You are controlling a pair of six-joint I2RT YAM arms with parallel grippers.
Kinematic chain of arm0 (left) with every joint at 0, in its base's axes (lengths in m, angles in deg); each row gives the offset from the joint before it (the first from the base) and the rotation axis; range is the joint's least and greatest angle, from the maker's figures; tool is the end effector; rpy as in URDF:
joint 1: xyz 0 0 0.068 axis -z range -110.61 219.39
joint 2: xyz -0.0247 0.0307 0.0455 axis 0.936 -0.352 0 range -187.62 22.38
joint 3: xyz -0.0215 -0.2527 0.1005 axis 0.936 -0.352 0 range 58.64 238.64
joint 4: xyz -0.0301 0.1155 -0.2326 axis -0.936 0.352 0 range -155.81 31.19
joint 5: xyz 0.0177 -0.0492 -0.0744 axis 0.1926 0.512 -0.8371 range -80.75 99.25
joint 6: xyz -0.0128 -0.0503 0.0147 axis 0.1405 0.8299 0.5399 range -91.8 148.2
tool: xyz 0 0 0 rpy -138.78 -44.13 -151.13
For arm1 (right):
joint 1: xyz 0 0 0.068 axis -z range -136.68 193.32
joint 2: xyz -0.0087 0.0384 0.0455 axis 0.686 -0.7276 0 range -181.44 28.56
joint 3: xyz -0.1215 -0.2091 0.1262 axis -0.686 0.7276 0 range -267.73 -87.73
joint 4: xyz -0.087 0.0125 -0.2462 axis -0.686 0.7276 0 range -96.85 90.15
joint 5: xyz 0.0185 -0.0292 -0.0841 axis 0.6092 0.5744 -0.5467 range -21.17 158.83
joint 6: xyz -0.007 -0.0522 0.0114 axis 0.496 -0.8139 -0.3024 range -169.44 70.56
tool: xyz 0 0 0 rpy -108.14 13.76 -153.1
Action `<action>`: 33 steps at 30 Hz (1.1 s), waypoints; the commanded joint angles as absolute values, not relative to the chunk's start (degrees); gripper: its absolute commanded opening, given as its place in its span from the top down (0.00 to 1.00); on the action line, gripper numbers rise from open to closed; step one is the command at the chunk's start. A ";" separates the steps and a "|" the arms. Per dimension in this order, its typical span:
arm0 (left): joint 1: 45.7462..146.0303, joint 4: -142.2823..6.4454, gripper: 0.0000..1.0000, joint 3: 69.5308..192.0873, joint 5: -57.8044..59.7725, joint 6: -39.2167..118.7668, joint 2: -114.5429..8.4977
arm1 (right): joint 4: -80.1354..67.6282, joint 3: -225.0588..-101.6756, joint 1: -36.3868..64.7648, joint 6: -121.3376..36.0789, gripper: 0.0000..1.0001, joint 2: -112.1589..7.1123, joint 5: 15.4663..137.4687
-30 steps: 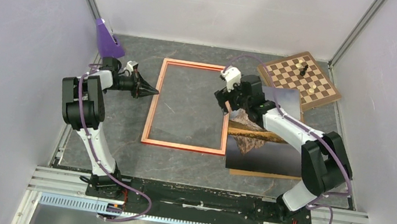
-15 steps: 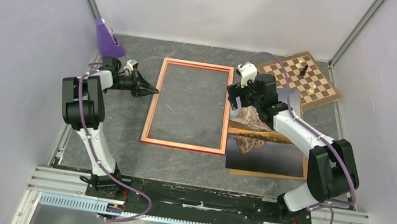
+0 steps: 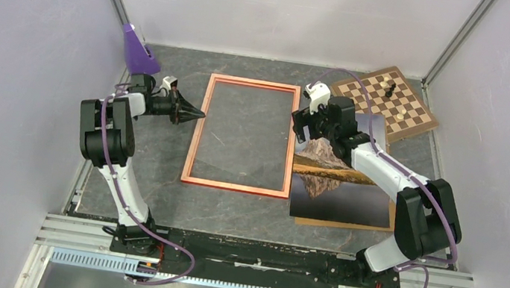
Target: Put the photo into the frame
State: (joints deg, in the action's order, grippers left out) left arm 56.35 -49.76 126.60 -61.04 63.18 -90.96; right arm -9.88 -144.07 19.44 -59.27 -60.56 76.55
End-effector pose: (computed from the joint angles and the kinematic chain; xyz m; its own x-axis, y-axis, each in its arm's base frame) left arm 0.3783 0.0532 0.1481 -0.9088 -0.4090 0.0824 -0.1937 0.2389 -0.9515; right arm 0.3175 0.1457 0.2410 -0.3606 -0.3444 -0.8668 -0.5777 0.8121 -0.0824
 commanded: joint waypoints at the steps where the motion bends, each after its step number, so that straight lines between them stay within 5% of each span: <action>1: 56.27 -53.47 0.98 126.84 -64.70 66.98 -89.91 | -12.56 -143.12 19.60 -58.75 0.14 -59.08 77.17; 24: 56.90 -73.99 0.98 120.29 -67.77 83.46 -89.79 | -13.35 -142.06 19.64 -59.11 0.15 -59.22 76.47; 29: 56.91 -89.77 0.98 116.96 -68.64 95.15 -89.95 | -13.58 -141.87 19.59 -59.01 0.14 -59.33 76.57; 33: 57.04 -116.15 0.98 113.66 -69.07 113.76 -92.33 | -13.69 -141.70 19.62 -58.94 0.14 -59.21 76.59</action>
State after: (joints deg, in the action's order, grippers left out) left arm 56.66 -87.03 115.85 -66.50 92.97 -91.00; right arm -11.14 -142.21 19.44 -59.29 -60.54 76.53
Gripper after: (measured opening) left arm 0.025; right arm 0.855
